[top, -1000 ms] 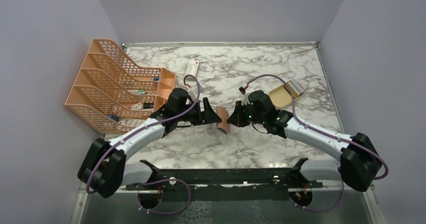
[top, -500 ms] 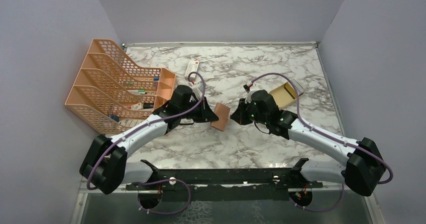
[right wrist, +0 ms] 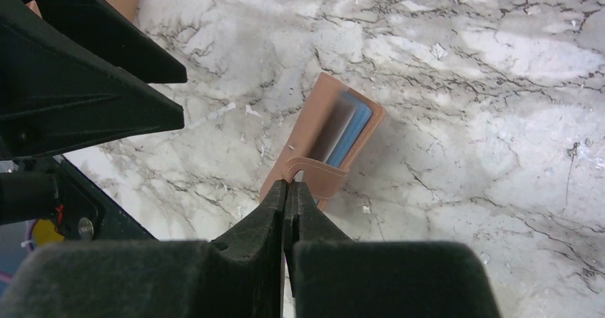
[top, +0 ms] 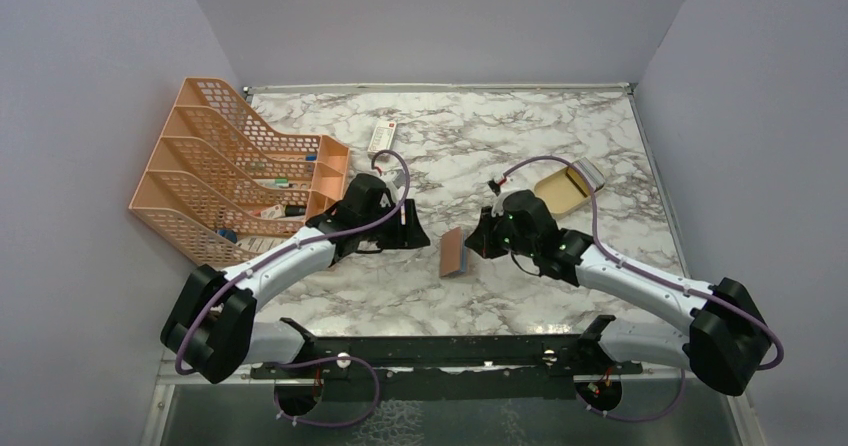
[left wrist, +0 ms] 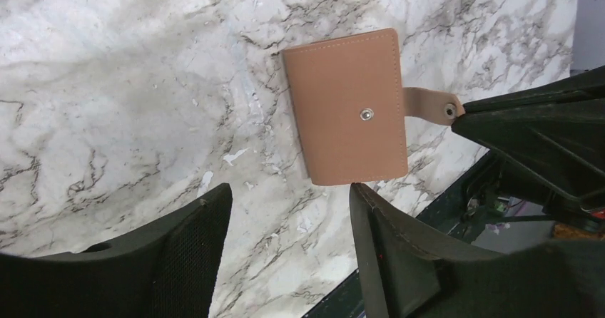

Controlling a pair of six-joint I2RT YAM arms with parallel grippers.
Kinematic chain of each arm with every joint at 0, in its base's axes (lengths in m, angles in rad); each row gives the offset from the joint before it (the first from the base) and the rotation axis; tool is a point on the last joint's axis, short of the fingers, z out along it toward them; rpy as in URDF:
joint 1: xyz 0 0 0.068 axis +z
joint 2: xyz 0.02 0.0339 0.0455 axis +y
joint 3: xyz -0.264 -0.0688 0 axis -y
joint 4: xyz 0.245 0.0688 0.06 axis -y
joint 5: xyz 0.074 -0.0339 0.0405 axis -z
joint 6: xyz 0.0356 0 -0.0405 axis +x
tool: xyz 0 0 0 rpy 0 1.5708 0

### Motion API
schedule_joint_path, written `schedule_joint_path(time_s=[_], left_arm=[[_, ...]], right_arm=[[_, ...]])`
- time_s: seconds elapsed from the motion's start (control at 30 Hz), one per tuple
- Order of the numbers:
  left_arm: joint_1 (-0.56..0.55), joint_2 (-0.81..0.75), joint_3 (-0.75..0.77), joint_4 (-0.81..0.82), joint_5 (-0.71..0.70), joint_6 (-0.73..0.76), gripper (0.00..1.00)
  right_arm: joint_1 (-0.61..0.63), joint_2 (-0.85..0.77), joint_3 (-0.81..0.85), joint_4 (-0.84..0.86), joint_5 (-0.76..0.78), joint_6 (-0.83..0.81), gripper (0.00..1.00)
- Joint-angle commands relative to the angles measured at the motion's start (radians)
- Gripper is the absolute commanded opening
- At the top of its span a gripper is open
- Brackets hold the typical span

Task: Put the credit cards into the card holder
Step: Open the card holder at the center of the board.

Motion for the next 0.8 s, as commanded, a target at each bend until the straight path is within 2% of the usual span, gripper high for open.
schedule_joint_path(time_s=[0.0, 0.13, 0.27, 0.37, 0.57, 0.77], left_arm=[[-0.009, -0.007, 0.043, -0.056, -0.036, 0.022, 0.66], [-0.024, -0.031, 0.052, -0.028, -0.013, 0.012, 0.75], [-0.026, -0.033, 0.042, 0.053, 0.084, -0.008, 0.8], [-0.025, -0.022, 0.049, 0.044, 0.065, -0.007, 0.81], [-0.026, -0.005, 0.035, 0.01, 0.021, 0.007, 0.81], [-0.027, 0.028, 0.037, 0.03, 0.054, 0.016, 0.81]], right_arm=[[0.004, -0.001, 0.0, 0.053, -0.058, 0.007, 0.01], [0.004, 0.014, 0.031, 0.068, -0.124, 0.006, 0.01], [0.004, 0.02, 0.052, 0.103, -0.161, 0.037, 0.01], [0.004, 0.029, 0.061, 0.11, -0.173, 0.056, 0.01], [0.004, 0.004, 0.014, 0.077, -0.099, 0.068, 0.01], [0.004, -0.013, 0.007, 0.089, -0.133, 0.082, 0.01]])
